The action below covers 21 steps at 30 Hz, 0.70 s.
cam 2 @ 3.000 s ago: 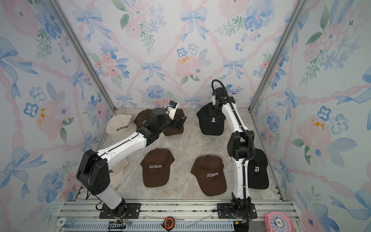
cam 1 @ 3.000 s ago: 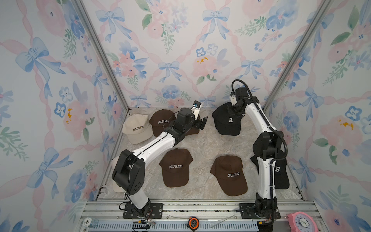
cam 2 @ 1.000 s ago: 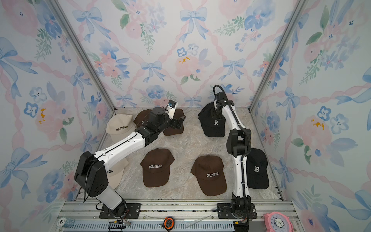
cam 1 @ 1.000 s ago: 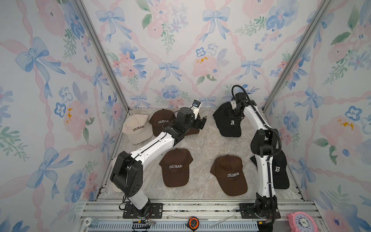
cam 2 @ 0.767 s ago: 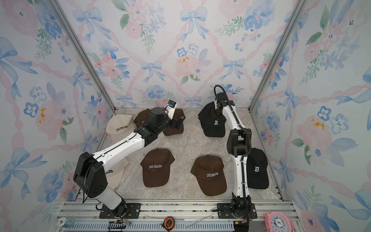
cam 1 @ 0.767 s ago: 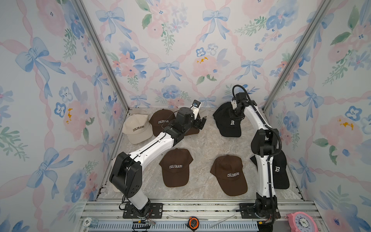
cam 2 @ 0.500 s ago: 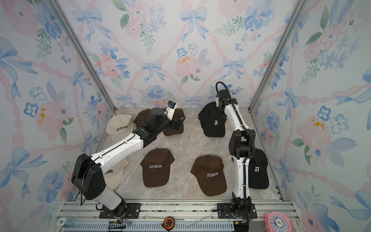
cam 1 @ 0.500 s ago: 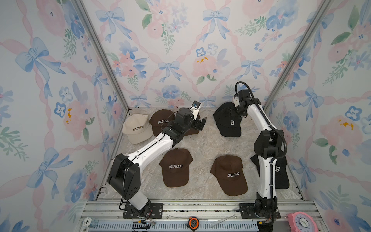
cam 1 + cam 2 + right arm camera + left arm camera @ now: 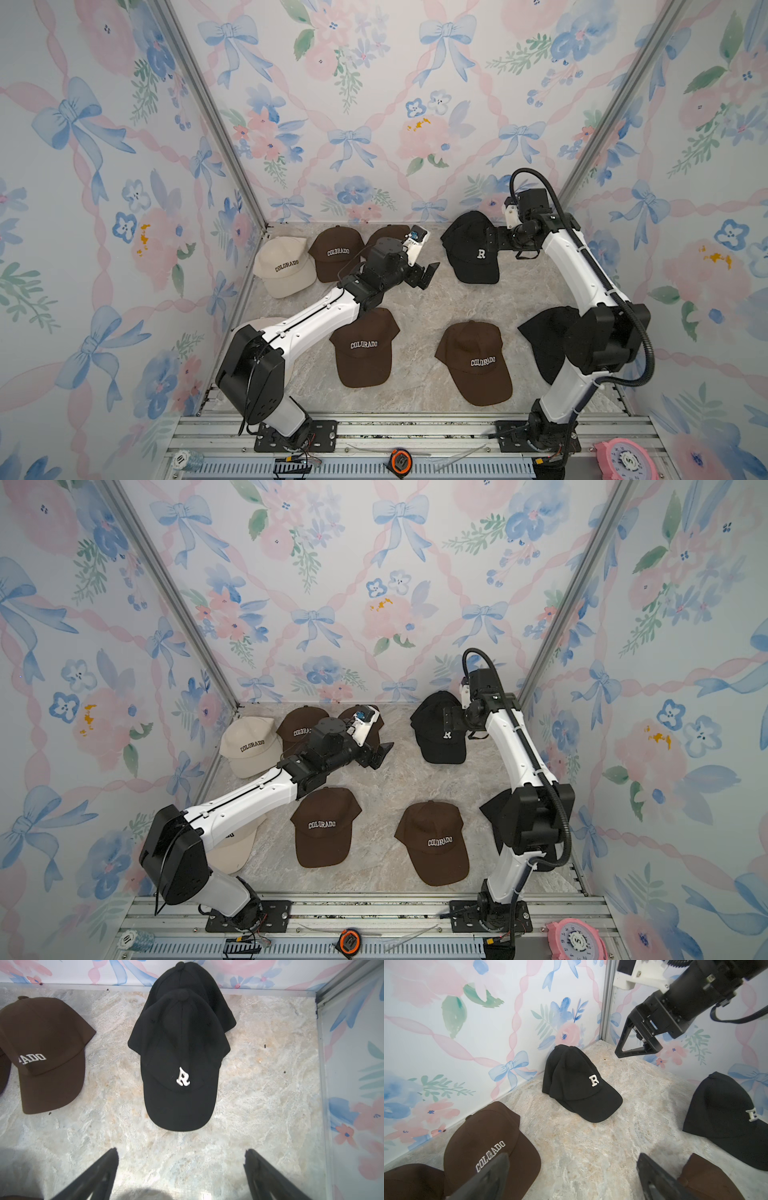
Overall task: Stack the baseball caps by color
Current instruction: Move the baseball cap to the center of the board.
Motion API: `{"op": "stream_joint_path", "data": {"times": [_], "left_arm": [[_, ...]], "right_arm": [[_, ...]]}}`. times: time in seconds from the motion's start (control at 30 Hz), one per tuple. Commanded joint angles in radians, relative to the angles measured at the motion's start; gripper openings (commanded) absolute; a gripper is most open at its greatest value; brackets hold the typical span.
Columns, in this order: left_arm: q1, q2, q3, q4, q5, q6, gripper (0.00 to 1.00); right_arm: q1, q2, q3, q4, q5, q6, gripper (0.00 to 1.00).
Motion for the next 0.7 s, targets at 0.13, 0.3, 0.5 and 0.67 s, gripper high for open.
{"op": "stream_joint_path", "data": {"times": [0.13,0.3,0.5,0.67], "left_arm": [[-0.085,-0.094,-0.095,0.042,0.026,-0.073,0.98],[-0.171,-0.134,-0.135,0.034,-0.010,-0.088,0.98],[-0.257,-0.174,-0.154,0.009,-0.064,-0.089,0.98],[-0.287,-0.194,-0.146,-0.007,-0.096,-0.085,0.98]], "right_arm": [[0.003,-0.296,-0.237,-0.049,0.112,0.073,0.96],[-0.024,-0.473,-0.418,-0.065,0.283,0.180,0.96],[-0.160,-0.627,-0.621,-0.099,0.369,0.373,0.96],[-0.254,-0.668,-0.748,-0.069,0.355,0.439,0.96]]}}
